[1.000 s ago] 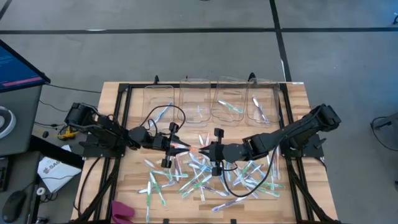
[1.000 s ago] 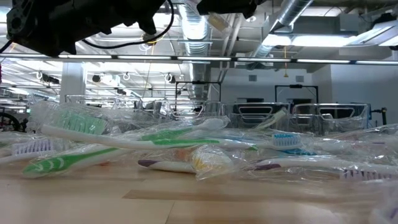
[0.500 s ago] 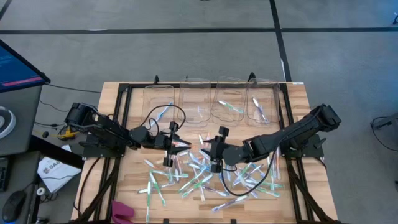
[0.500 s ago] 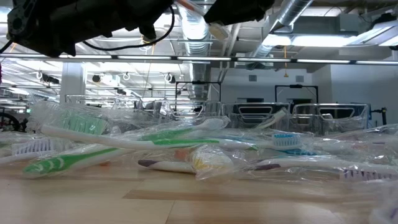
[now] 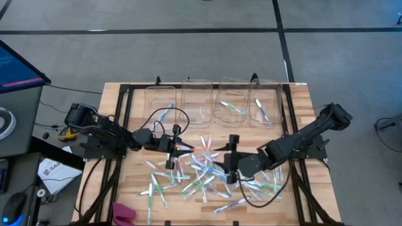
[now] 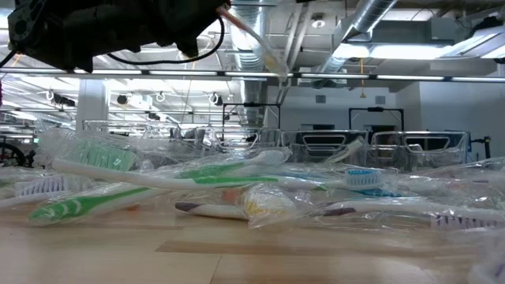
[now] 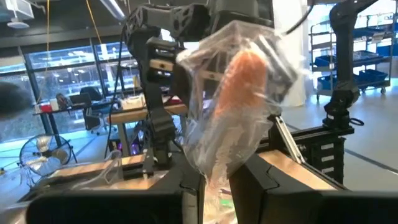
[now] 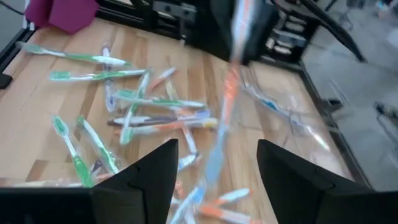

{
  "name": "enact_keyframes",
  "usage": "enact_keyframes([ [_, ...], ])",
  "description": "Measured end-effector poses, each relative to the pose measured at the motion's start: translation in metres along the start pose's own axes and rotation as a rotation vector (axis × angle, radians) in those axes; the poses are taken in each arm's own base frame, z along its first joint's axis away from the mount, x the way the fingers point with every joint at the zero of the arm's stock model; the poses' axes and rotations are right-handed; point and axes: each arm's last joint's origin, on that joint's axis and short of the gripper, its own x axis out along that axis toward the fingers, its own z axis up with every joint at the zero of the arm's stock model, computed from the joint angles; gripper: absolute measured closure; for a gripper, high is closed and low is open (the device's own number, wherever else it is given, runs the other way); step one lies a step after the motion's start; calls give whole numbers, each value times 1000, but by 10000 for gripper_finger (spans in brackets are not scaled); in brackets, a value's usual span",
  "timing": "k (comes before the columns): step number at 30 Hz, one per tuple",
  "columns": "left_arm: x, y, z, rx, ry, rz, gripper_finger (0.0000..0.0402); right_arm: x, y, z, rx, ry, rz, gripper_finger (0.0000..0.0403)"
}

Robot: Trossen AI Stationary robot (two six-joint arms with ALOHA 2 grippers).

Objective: Pick & Place Toothbrushes
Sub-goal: Put the orange toothbrush into the middle left transparent bin

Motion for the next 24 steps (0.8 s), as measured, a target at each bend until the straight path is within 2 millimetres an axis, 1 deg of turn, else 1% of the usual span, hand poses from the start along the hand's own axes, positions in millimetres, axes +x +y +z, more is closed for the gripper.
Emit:
enact_keyframes([
  [2,2,5,6,2,29,11,362,-8,-6,-1,53,26,-5,192],
  [4,5,13,14,5,98,24,362,-16,-11,-3,115,48,-6,194],
  [7,8,25,37,10,212,45,362,-27,-15,-9,181,101,-11,197],
  [10,8,35,61,11,304,57,362,-34,-13,-14,198,138,-35,200],
  [14,6,48,86,8,414,78,362,-39,-6,-22,215,184,-53,199],
  [16,6,57,93,-5,460,101,362,-41,-3,-25,220,200,-52,198],
  [21,19,86,112,-56,531,182,362,-40,5,-28,219,201,-56,200],
  [24,27,105,116,-83,604,207,362,-42,8,-27,232,189,-54,202],
])
